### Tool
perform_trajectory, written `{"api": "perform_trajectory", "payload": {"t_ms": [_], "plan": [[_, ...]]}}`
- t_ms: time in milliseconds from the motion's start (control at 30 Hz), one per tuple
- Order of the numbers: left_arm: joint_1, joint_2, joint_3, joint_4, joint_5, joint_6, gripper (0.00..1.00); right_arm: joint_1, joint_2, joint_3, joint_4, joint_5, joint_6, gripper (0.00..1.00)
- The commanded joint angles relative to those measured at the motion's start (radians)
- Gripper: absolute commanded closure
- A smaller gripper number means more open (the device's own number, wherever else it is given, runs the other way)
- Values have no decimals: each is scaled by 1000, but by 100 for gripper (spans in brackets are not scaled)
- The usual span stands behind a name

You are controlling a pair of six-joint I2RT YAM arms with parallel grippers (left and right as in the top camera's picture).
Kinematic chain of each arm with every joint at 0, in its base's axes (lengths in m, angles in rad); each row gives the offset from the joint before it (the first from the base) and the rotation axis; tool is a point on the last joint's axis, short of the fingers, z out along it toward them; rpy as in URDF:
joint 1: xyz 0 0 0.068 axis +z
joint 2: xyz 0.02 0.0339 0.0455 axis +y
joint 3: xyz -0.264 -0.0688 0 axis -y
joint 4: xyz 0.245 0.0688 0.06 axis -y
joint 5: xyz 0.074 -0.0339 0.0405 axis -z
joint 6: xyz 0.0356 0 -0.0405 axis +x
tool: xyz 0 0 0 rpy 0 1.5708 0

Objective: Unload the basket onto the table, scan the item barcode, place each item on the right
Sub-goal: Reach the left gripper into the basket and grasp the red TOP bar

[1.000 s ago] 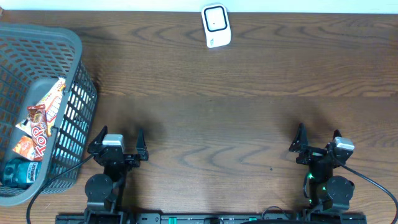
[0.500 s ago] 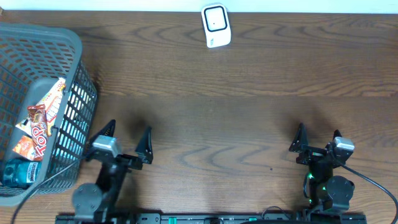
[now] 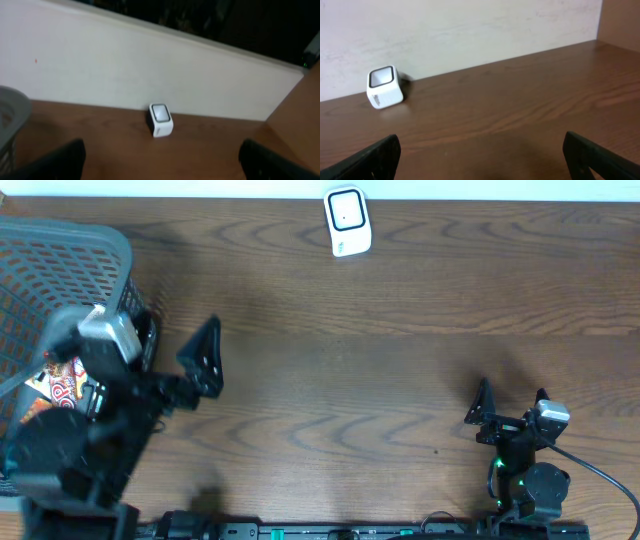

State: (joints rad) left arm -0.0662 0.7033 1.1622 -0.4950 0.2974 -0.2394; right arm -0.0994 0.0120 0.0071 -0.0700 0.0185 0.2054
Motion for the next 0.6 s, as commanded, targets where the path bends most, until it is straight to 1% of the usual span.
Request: {"api": "perform_trajectory", "payload": {"t_ms": [0, 133, 167, 200, 300, 433, 500, 567], "plan": [[4, 101, 164, -132, 21, 47, 2, -5, -6, -2, -5, -1, 11, 1], [4, 173, 172, -186, 28, 48, 2, -5, -6, -2, -5, -2, 11, 1], [4, 188, 172, -190, 16, 48, 2, -5, -6, -2, -5, -1, 11, 1], [5, 205, 179, -190, -28, 47, 2, -5, -6, -2, -5, -1, 11, 1], [5, 260, 255, -222, -210, 25, 2, -5, -6, -2, -5, -2, 11, 1], [39, 370, 470, -334, -483, 1, 2, -5, -6, -2, -5, -1, 11, 1], [86, 433, 581, -416, -633, -63, 2, -5, -6, -2, -5, -1, 11, 1], [150, 486, 654, -497, -744, -156, 2, -5, -6, -2, -5, -1, 11, 1]]}}
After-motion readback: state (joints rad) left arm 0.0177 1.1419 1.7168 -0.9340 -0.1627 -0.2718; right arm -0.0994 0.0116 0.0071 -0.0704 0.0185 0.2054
